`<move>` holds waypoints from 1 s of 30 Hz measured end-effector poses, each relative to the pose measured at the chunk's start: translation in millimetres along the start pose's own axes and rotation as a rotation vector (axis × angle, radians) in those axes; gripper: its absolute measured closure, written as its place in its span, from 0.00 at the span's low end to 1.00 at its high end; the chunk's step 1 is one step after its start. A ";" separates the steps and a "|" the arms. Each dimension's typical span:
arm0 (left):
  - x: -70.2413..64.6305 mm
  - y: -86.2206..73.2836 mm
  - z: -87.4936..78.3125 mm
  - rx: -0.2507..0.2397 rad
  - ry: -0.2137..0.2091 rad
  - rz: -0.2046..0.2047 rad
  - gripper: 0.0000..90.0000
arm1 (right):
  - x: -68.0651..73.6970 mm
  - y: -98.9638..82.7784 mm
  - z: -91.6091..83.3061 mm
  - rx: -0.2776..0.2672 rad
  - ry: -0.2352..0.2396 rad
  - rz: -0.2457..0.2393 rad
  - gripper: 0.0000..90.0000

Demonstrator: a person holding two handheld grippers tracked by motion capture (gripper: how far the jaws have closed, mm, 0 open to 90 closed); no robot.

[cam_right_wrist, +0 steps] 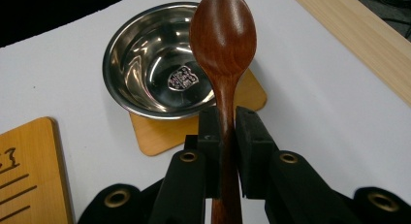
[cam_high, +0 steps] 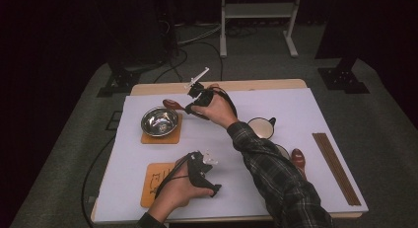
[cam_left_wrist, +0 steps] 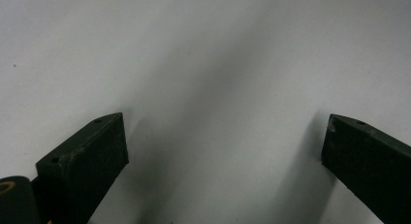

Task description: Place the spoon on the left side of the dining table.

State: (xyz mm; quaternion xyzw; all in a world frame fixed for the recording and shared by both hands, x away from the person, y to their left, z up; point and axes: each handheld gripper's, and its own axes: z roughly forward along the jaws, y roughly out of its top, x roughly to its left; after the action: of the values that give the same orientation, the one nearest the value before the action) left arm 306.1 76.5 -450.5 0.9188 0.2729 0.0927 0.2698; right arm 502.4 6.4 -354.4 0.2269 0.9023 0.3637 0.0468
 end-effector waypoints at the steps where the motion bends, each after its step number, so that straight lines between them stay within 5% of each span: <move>1: 0.0 0.0 0.0 0.000 0.000 0.000 0.01 | 0.8 1.0 1.4 0.000 0.002 -0.004 0.90; 30: 0.0 0.5 0.3 0.002 0.001 0.001 0.01 | 14.9 8.5 40.0 0.050 0.028 -0.050 0.89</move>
State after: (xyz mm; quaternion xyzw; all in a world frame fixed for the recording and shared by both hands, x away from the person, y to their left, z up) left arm 306.4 76.0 -450.5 0.9193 0.2725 0.0927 0.2685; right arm 502.3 43.8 -376.7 0.2005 0.9169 0.3431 0.0375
